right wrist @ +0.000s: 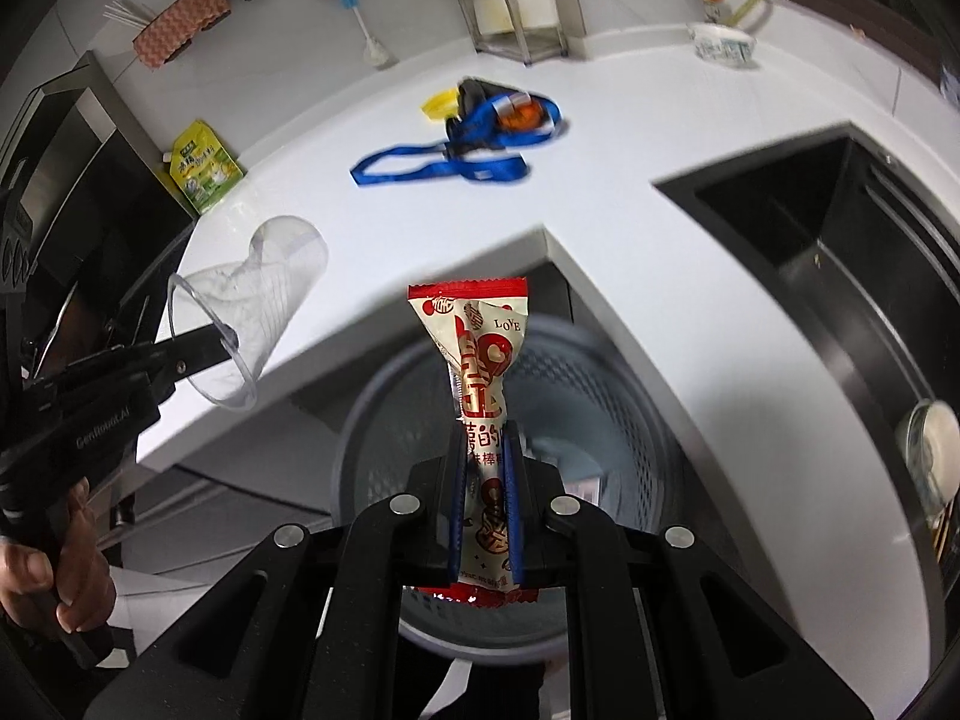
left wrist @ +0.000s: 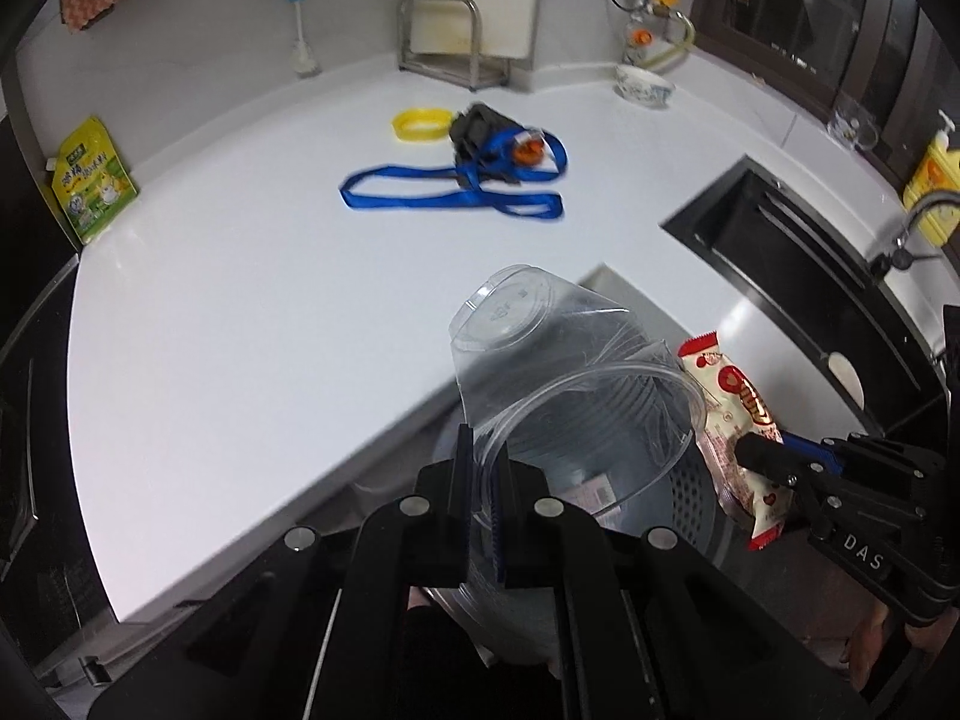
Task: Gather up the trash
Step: 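Lift and carry the wrapper and cup in both tools over the bin, then open both tools to drop the wrapper and cup into the bin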
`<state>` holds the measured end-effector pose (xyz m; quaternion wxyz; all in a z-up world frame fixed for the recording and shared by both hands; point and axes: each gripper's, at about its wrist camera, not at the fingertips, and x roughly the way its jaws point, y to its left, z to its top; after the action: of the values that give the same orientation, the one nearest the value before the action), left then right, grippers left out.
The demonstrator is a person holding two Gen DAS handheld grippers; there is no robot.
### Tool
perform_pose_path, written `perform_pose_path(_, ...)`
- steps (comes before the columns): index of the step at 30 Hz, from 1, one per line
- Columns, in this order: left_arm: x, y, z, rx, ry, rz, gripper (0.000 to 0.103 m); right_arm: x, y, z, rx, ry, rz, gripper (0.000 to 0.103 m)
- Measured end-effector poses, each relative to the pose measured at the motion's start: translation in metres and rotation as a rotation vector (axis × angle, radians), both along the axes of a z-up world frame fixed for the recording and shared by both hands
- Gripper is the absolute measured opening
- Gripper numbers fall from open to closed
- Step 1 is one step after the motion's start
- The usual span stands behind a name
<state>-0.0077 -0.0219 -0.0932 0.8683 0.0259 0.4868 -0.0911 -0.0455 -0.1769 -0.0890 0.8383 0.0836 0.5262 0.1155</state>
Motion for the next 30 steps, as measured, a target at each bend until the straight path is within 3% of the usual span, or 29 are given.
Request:
perform_pose_path(14, -0.006, -0.032, -0.076, 0.008, 0.142, -0.074, 0.006, -0.007, -0.006, -0.068, -0.003, 0.108, -0.046, 0.011)
perform_pose_path(25, 0.003, -0.034, -0.099, 0.008, 0.183, -0.052, 0.009, 0.003, -0.01, -0.09, 0.013, 0.134, -0.069, 0.015)
perform_pose_path(27, 0.004, -0.032, -0.099, 0.017, 0.189, -0.037, 0.015, 0.003, -0.011, -0.089, 0.018, 0.135, -0.073, 0.023)
perform_pose_path(28, 0.003, -0.031, -0.099, 0.021, 0.188, -0.034, 0.024, 0.004, -0.011, -0.088, 0.018, 0.132, -0.077, 0.032)
perform_pose_path(30, 0.002, -0.026, -0.096, 0.03, 0.175, -0.022, 0.044, 0.003, -0.013, -0.085, 0.021, 0.119, -0.085, 0.041)
